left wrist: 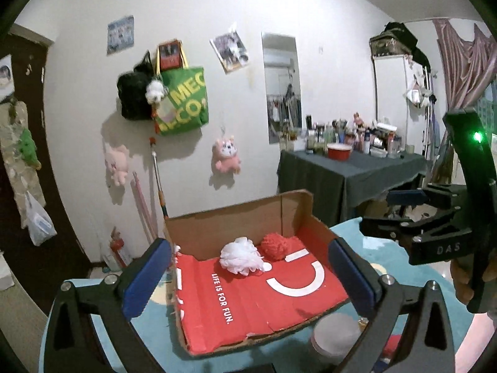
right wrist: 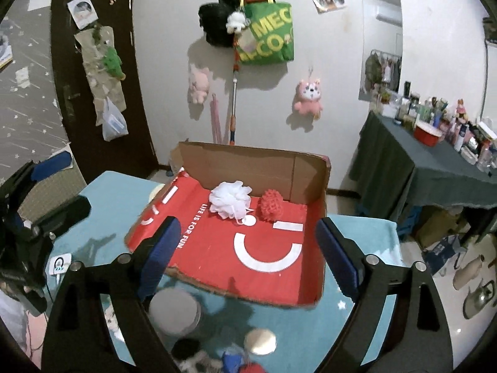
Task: Organize soft objects
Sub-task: 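Withdraw both tools from the box back toward the table items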
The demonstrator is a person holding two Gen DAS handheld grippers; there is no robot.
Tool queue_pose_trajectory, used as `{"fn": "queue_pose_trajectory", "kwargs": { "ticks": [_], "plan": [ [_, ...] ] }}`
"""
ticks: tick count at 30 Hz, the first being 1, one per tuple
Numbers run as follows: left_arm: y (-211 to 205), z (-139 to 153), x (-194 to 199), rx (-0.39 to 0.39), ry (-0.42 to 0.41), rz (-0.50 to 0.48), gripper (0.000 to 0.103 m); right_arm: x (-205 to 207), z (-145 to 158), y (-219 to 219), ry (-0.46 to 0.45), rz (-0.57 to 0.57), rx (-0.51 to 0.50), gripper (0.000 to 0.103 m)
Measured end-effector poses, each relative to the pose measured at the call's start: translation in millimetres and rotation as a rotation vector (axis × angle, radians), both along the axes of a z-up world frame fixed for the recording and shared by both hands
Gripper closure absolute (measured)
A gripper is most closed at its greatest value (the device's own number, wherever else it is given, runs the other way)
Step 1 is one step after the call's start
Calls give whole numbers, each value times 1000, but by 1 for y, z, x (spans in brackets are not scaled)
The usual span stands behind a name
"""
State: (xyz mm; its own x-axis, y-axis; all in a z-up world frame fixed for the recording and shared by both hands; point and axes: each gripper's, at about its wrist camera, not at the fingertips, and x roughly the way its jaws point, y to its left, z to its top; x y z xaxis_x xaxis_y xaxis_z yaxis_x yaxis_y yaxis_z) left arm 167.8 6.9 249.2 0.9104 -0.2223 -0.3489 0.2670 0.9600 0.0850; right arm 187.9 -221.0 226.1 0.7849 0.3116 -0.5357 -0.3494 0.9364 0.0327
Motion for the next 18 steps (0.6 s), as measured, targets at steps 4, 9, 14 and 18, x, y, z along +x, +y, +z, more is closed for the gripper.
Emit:
{"fn": "queue_pose_trajectory", "kwargs": {
  "ticks": [4, 9, 14, 18],
  "plan": [
    [1, 9, -37, -13, -29, -14, 0, -36, 5, -6, -33, 6, 22, 14],
    [-6, 23, -74, 14, -90, -15, 0, -72, 17, -11, -83, 27, 49, 7],
    [-8, 36, -105, 11, -115, -14, 0, -101, 22, -8, -137, 20, 22, 7],
    [-8, 38, -122, 5, -110, -13, 0, -124, 22, -8, -156, 23, 26, 7]
  ]
}}
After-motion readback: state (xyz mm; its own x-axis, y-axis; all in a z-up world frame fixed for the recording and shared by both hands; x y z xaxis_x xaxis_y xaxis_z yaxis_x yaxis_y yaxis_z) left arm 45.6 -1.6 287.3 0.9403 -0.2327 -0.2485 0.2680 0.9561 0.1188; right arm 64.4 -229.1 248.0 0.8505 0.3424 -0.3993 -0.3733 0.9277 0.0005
